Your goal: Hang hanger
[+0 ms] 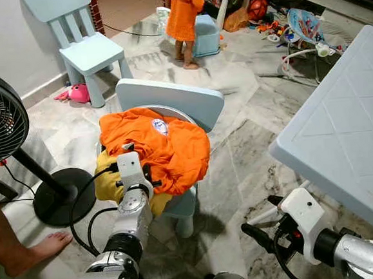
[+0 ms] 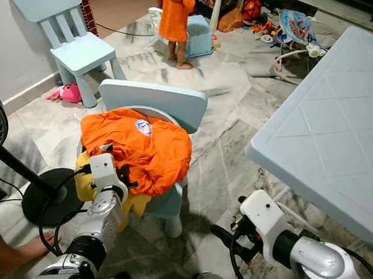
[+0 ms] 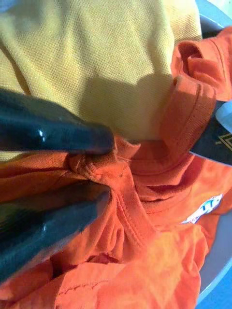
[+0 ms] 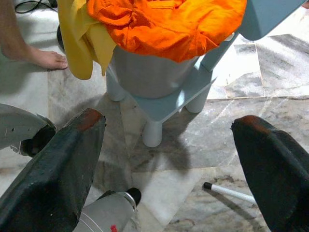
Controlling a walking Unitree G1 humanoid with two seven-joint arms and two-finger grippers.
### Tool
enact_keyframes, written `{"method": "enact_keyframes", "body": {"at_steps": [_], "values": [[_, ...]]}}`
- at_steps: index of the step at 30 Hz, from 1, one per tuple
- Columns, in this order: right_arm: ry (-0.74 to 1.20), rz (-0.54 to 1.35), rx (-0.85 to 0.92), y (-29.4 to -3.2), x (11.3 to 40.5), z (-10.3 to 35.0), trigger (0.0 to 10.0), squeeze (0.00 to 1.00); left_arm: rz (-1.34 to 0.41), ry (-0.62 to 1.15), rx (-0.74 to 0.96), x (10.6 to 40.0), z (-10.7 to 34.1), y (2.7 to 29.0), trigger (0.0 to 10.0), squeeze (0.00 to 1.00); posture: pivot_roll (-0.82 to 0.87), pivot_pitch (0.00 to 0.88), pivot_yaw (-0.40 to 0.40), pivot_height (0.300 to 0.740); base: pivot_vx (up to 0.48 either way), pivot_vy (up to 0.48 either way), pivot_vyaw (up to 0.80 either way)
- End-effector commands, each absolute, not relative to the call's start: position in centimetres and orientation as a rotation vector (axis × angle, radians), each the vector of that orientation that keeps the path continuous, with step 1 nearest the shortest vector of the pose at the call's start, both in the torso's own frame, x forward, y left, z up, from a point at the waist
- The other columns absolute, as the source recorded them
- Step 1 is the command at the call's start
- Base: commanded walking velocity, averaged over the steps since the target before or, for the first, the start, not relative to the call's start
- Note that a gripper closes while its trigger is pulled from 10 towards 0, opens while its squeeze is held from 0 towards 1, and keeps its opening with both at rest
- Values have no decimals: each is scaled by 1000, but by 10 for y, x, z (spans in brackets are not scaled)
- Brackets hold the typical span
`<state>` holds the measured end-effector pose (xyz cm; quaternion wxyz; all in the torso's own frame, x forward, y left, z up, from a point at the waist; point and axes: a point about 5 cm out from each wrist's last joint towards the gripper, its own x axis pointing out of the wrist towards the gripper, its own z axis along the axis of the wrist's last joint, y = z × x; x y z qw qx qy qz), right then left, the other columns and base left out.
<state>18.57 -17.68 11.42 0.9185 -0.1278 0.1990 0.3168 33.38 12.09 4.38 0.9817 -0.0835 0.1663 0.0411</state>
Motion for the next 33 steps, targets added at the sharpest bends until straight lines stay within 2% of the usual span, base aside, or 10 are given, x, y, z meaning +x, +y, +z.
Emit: {"method": "enact_keyframes", "body": {"at_steps": [1,23,27,33], "values": [[420,631,-276,-181,185,115,10000,0,65,342,-175,334,43,116,0,0,-325,197,-123,740,0,0,0],[397,626,-293,-179,197,113,10000,0,32,320,-223,338,48,110,0,0,-320,162,-110,740,0,0,0],[370,615,-292,-176,206,112,10000,0,-4,263,-232,345,62,105,0,0,-302,135,-95,740,0,0,0],[302,565,-271,-166,226,111,10000,0,-103,111,-138,352,88,99,0,0,-221,74,-54,740,0,0,0]]}}
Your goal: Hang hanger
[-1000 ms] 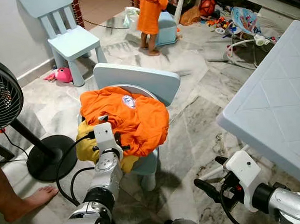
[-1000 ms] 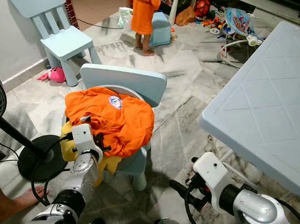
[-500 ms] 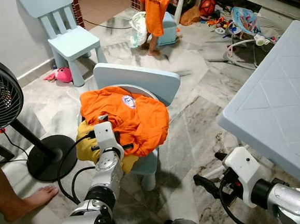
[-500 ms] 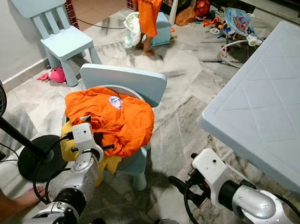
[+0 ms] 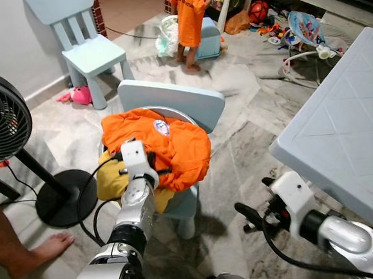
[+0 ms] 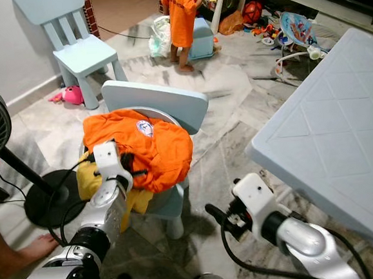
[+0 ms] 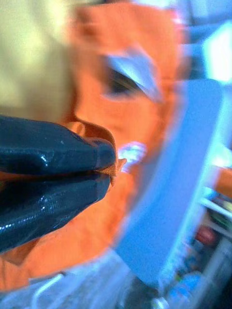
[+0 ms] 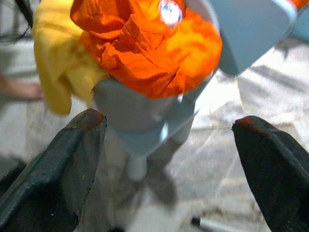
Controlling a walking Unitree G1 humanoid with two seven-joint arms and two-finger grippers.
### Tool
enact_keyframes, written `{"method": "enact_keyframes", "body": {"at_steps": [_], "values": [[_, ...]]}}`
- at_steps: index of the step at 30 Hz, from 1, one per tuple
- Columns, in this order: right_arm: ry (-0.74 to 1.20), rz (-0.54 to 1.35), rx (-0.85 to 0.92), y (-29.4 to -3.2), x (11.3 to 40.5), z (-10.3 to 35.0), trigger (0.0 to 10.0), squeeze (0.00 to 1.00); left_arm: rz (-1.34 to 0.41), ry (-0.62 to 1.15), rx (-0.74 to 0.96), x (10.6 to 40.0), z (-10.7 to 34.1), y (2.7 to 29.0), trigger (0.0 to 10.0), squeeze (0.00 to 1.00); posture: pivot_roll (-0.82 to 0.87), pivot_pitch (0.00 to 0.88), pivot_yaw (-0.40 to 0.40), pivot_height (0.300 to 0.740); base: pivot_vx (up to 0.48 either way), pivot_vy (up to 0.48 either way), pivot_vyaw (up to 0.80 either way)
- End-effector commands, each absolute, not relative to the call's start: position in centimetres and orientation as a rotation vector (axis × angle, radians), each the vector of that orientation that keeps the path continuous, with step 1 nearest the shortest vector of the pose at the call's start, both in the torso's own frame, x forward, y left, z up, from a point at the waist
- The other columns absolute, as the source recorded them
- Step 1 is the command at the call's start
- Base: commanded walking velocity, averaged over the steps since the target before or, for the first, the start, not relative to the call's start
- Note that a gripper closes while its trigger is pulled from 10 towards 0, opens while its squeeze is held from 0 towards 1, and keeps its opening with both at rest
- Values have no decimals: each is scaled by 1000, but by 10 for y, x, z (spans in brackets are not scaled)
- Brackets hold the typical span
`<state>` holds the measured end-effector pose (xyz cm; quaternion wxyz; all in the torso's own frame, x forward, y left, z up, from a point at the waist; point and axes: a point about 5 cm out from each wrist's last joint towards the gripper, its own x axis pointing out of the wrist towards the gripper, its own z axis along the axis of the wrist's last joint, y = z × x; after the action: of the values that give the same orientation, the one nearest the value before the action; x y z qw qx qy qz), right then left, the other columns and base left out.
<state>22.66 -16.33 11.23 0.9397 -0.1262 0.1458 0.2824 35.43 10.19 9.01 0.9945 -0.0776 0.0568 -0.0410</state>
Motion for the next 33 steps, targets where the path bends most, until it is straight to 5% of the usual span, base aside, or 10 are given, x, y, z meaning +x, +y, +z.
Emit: {"method": "enact_keyframes", "body": {"at_steps": [1,7,19,32,33], "values": [[272,529,-250,-163,234,111,10000,0,-155,35,-66,348,98,97,0,0,-191,56,-43,740,0,0,0],[222,479,-196,-150,253,106,10000,0,-261,-101,107,324,114,100,0,0,-121,3,-12,740,0,0,0],[163,368,-114,-150,278,102,10000,0,-208,-64,181,259,107,125,0,0,-57,0,0,740,0,0,0],[153,274,-42,-163,281,99,10000,0,-167,-46,219,253,114,129,235,0,-72,0,5,740,0,0,0],[148,264,-32,-164,281,99,10000,0,-175,-43,205,254,114,125,4471,0,-77,0,5,740,0,0,0]]}}
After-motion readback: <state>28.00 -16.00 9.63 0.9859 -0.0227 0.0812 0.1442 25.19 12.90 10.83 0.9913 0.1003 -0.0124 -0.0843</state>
